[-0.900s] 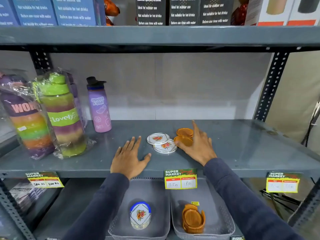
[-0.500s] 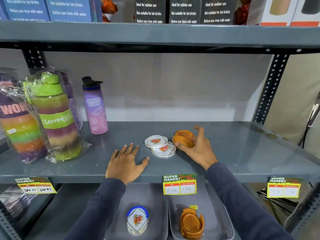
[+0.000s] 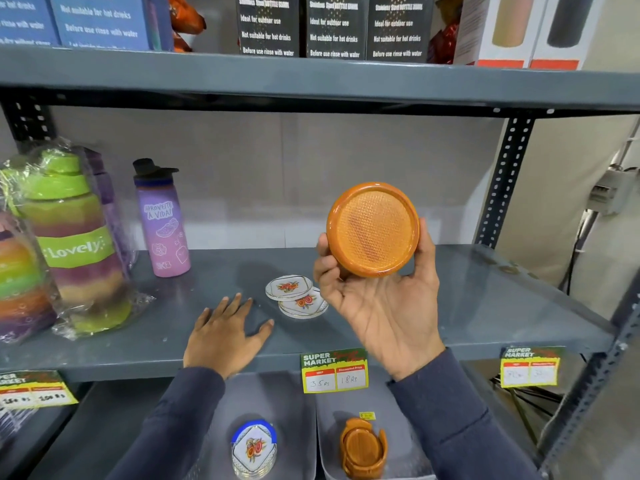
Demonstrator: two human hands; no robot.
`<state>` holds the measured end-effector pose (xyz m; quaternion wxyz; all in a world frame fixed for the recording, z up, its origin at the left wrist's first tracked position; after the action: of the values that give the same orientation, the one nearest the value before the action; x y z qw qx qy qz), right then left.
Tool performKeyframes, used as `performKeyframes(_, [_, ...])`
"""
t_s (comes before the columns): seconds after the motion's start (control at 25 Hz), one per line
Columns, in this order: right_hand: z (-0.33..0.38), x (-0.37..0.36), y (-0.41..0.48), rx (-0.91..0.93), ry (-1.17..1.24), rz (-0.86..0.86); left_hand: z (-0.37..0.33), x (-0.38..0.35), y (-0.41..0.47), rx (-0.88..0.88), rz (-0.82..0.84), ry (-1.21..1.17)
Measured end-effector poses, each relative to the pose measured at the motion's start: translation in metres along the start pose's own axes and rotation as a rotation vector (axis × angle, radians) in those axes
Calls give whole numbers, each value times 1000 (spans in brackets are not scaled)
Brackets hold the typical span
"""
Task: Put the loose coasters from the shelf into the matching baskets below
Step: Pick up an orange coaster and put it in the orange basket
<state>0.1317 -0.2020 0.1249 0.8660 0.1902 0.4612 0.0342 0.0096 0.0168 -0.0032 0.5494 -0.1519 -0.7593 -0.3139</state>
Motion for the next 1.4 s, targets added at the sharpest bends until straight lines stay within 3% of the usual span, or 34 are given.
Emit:
performKeyframes(0.4, [-24,7,-27,-22,126,70,1,4,3,-3,37,2])
performKeyframes(0.6, [-44,48,-57,82,-39,93,0,1,0,4,87,20])
performKeyframes(0.68, [-48,71,-76,104,-251,87,-1,4,-1,-2,46,9])
performKeyframes(0.84, [-56,141,-125,115,-738,-261,-1,5,4,-15,24,4])
performKeyframes(1.12, [-85,294,-173,55,-1060,-719,2,-2,1,-11,-22,-15])
performKeyframes(1.4, [-101,354,-152,-239,-1299,-915,2,-1,0,1,-35,-29])
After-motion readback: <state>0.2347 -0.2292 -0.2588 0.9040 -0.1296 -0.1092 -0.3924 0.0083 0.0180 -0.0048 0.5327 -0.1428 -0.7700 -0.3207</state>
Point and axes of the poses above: each hand's wrist, its own y-axis towards the middle knuckle, its own x-axis out of the back of the hand, z = x × y, the point moved 1 cm from there along y, towards the middle knuckle, and after that the axes turned 1 degree about x, right-handed, at the moved point
